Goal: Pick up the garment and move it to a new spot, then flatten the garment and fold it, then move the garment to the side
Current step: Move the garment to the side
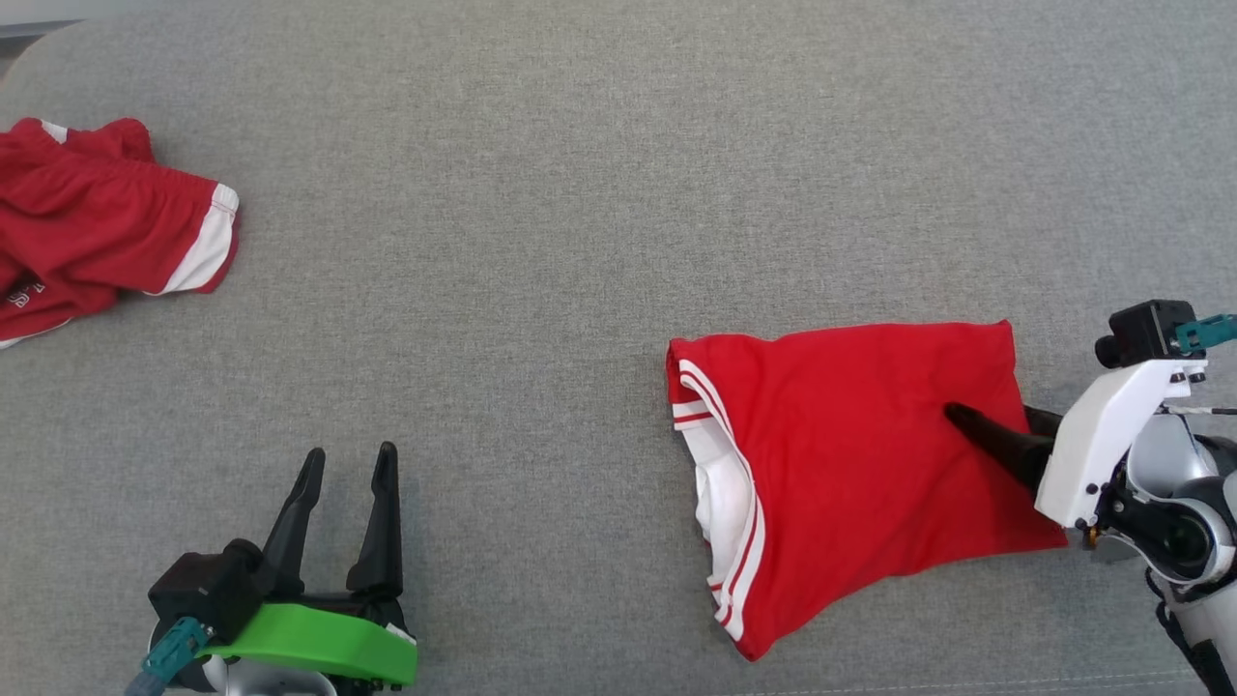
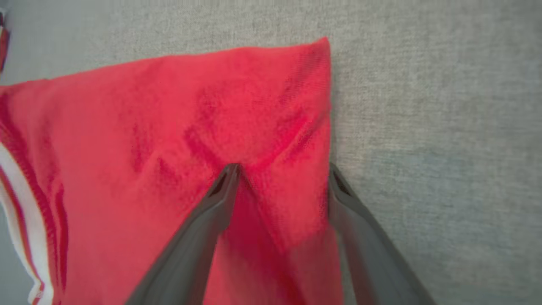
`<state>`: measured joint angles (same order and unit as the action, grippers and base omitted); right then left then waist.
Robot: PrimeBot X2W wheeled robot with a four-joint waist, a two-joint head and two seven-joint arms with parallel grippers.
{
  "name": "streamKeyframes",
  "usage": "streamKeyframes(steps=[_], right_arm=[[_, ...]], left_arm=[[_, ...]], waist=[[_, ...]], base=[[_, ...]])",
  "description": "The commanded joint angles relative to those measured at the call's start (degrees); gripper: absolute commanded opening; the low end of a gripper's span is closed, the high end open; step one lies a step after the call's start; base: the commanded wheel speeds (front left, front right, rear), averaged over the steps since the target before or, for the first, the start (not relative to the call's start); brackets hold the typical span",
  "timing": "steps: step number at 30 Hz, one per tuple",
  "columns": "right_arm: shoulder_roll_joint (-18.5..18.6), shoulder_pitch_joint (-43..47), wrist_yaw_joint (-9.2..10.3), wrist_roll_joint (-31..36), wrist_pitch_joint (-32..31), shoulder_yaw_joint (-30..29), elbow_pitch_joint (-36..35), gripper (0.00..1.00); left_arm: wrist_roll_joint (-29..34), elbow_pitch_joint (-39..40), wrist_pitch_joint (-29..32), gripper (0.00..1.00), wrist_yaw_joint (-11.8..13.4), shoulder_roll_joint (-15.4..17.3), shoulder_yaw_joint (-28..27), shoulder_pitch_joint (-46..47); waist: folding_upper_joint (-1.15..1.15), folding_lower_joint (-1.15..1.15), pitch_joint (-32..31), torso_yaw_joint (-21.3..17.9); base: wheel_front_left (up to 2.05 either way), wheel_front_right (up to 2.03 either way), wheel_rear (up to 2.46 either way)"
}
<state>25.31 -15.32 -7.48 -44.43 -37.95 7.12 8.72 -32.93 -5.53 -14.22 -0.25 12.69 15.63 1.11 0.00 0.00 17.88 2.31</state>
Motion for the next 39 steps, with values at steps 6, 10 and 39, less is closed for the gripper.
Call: streamKeyframes(steps=[6, 10, 39], right_arm=[[0.36, -2.49, -0.03, -7.63, 2.19, 3.72, 1.56, 0.00], [1.28, -3.27, 0.00, -8.11, 4.70, 3.86, 3.25, 0.00], [11.54, -34.02, 0.02, 24.55, 16.97, 1.75, 33.80, 0.00]], left_arm=[[0.35, 0.74, -0.44, 1.00, 0.06, 0.77, -0.79, 1.23], [0.49, 1.76, -0.01, 1.00, 0.49, 1.76, -1.31, 0.97], [1.93, 6.20, 3.98, 1.00, 1.60, 3.44, 0.90, 5.48]], waist=[[0.00, 0.00, 0.20, -2.86], [0.00, 0.00, -0.06, -7.75], [0.00, 0.00, 8.42, -11.03]], base=[[0.00, 0.00, 0.00], [0.00, 0.00, 0.00], [0.00, 0.00, 0.00]])
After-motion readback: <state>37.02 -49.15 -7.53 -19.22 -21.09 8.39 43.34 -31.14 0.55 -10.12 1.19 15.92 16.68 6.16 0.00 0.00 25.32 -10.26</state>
